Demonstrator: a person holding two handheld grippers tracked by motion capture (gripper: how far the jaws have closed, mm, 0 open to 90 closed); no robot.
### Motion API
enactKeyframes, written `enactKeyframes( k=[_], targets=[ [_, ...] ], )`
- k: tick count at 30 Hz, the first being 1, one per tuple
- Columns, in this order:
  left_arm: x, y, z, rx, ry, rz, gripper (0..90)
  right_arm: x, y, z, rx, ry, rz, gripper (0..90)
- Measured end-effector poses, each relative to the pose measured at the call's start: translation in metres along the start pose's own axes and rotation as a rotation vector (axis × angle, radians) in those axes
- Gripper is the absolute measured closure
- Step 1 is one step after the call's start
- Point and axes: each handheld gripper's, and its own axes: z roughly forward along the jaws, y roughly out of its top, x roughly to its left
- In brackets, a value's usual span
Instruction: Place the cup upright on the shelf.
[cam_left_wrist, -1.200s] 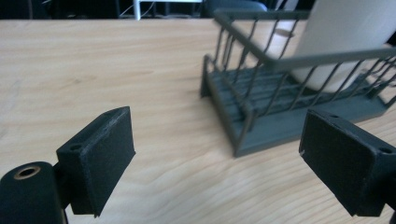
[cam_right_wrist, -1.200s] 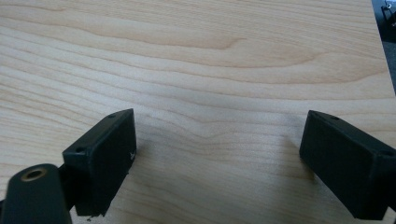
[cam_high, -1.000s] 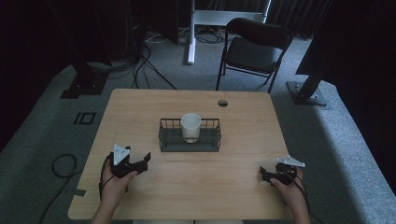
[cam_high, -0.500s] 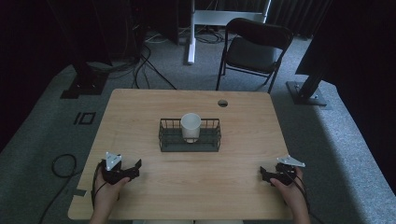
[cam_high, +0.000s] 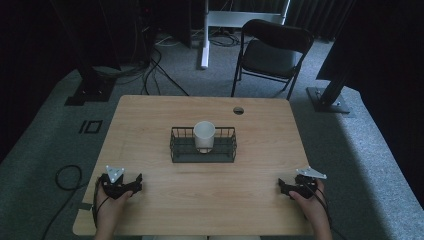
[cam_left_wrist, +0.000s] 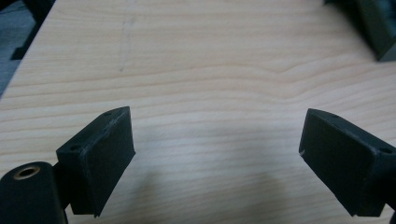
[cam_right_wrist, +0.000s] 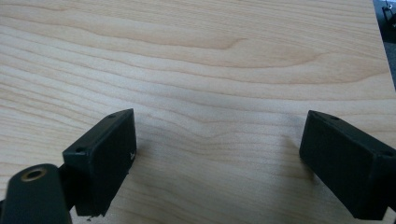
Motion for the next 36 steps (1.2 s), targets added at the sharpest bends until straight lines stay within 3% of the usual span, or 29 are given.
enactKeyframes(
  k=[7, 10, 13, 14, 16, 17, 18, 21, 36],
  targets=[
    [0.004, -0.001, 0.0, 0.032, 0.061, 0.007, 10.3, 0.0, 0.0, 0.0, 0.0, 0.0, 0.0, 10.6],
    [0.005, -0.002, 0.0, 0.047, 0.059, 0.006, 9.1, 0.0, 0.0, 0.0, 0.0, 0.0, 0.0, 10.6],
    [0.006, -0.004, 0.001, 0.097, 0.083, 0.068, 7.0, 0.0, 0.0, 0.0, 0.0, 0.0, 0.0, 10.6],
    [0.007, -0.004, 0.001, 0.109, 0.084, 0.072, 1.5, 0.0, 0.0, 0.0, 0.0, 0.0, 0.0, 10.6],
    [0.007, -0.004, 0.001, 0.126, 0.043, 0.032, 0.6, 0.0, 0.0, 0.0, 0.0, 0.0, 0.0, 10.6],
    [0.008, -0.005, 0.001, 0.148, 0.004, -0.013, 0.6, 0.0, 0.0, 0.0, 0.0, 0.0, 0.0, 10.6],
    [0.009, -0.005, 0.001, 0.154, 0.0, -0.037, 0.6, 0.0, 0.0, 0.0, 0.0, 0.0, 0.0, 10.6],
    [0.011, -0.005, 0.002, 0.154, -0.003, -0.031, 1.0, 0.0, 0.0, 0.0, 0.0, 0.0, 0.0, 10.6],
    [0.014, -0.002, 0.006, 0.15, 0.113, -0.144, 1.1, 0.0, 0.0, 0.0, 0.001, 0.0, 0.0, 10.6]
  ],
)
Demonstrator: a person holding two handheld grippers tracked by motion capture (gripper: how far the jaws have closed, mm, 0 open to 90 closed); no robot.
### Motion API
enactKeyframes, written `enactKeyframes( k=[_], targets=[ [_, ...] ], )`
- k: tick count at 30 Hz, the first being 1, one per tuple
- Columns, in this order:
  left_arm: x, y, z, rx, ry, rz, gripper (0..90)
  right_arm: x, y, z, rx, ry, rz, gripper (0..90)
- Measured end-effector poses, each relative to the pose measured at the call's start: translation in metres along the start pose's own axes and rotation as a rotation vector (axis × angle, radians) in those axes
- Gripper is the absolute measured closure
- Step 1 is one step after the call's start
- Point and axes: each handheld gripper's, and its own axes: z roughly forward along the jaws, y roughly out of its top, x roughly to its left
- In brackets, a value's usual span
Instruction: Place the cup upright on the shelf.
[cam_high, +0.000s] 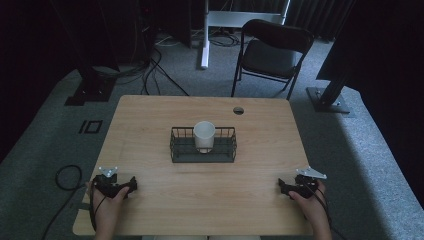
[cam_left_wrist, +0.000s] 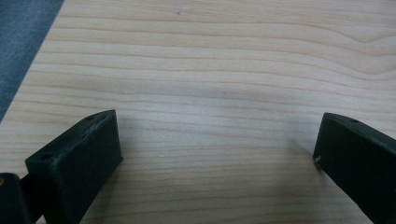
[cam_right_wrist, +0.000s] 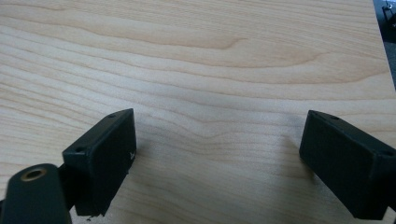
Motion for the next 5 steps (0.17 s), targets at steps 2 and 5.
enactKeyframes(
  k=[2, 5],
  targets=[
    [-0.0001, 0.0001, 0.0001, 0.0, 0.001, -0.001, 1.0, 0.0, 0.0, 0.0, 0.0, 0.0, 0.0, 10.6],
    [-0.0001, 0.0, 0.0, 0.0, 0.001, -0.001, 1.0, 0.0, 0.0, 0.0, 0.0, 0.0, 0.0, 10.6]
  ],
)
